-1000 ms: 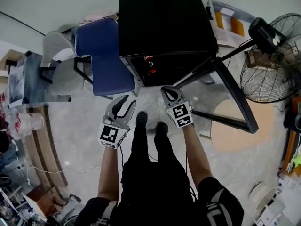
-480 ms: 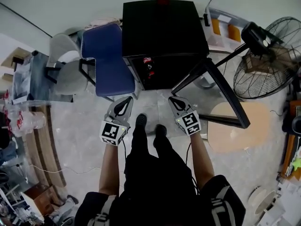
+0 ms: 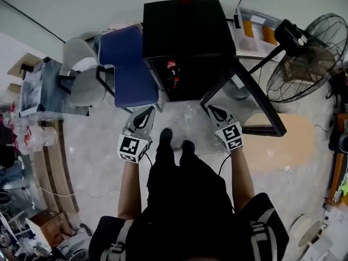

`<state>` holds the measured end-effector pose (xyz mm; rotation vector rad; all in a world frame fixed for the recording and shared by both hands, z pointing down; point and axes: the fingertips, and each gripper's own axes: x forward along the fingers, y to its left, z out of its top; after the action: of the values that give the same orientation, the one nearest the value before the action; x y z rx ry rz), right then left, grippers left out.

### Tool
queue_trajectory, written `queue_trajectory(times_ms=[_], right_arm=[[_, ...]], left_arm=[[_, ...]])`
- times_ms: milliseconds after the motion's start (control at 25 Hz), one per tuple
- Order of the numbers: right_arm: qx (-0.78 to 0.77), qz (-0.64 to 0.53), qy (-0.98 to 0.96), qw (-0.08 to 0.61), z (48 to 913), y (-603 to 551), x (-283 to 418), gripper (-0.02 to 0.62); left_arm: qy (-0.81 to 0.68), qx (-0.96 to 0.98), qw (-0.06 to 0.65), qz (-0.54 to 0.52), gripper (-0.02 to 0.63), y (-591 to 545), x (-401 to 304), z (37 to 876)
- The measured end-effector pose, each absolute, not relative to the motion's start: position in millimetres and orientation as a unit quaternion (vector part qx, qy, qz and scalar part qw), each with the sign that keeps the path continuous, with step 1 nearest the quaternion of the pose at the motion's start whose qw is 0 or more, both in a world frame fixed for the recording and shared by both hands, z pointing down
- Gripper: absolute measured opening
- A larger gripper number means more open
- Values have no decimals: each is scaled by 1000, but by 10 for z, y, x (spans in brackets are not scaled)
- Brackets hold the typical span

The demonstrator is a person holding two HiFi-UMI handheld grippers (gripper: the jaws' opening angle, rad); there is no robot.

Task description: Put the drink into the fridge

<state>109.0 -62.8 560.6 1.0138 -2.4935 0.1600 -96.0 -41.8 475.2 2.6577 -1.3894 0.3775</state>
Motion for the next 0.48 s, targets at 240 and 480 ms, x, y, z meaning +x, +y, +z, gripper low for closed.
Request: queue_trajectory(times_ms=[240, 480], right_arm=[[372, 34, -897, 236, 5587, -580, 1176, 2], [373, 29, -895, 242, 5592, -454, 1451, 2]], left_arm=[[-472, 870, 44, 137, 0, -319, -1034, 4634], [-475, 869, 27, 137, 0, -289, -878, 4467]])
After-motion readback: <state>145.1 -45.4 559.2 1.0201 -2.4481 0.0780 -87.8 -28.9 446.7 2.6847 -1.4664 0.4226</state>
